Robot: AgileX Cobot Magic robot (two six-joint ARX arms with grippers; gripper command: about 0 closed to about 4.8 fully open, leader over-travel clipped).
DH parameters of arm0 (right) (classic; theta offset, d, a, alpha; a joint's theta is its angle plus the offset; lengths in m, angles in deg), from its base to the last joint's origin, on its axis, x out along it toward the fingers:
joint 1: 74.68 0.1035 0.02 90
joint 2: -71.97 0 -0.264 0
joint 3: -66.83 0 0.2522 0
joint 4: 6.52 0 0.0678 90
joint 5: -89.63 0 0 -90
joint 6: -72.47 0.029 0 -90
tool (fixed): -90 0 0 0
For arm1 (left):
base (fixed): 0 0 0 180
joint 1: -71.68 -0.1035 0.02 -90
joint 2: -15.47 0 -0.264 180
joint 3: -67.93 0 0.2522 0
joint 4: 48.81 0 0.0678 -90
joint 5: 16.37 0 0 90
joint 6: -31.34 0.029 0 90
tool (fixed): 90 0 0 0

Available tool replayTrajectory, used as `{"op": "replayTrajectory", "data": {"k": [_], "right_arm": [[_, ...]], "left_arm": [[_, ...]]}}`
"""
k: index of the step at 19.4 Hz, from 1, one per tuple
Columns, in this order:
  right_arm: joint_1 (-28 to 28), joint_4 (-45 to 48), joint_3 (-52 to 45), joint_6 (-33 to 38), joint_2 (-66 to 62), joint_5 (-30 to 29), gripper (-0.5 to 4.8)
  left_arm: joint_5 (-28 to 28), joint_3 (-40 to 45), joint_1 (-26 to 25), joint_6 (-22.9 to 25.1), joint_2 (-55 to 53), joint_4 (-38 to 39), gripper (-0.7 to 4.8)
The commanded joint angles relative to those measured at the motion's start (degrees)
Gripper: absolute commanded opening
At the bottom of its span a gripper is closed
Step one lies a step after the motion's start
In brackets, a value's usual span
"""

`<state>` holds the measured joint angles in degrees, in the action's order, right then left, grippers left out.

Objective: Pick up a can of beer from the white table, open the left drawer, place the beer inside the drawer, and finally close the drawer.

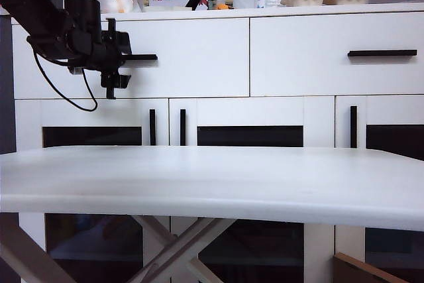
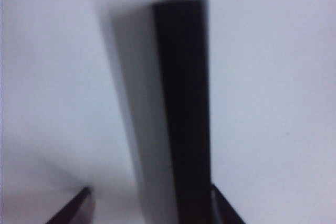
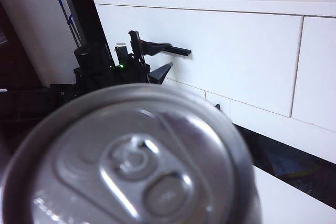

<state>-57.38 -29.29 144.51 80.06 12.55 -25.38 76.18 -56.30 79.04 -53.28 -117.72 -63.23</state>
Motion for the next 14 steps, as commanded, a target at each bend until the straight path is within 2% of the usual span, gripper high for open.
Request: {"op": "replayTrajectory", "data": {"k": [1, 14], "right_arm": [[0.11, 3.26, 0.66, -0.13, 0.5, 0.04, 1.44], [0.11, 3.23, 0.66, -0.13, 0.5, 0.04, 1.44]], "left_arm": [[-0.02, -0.22, 0.07, 0.26, 0.55, -0.83, 2.64], [-0.59, -1.68, 0.0, 0.39, -0.33, -2.75, 2.66]]}}
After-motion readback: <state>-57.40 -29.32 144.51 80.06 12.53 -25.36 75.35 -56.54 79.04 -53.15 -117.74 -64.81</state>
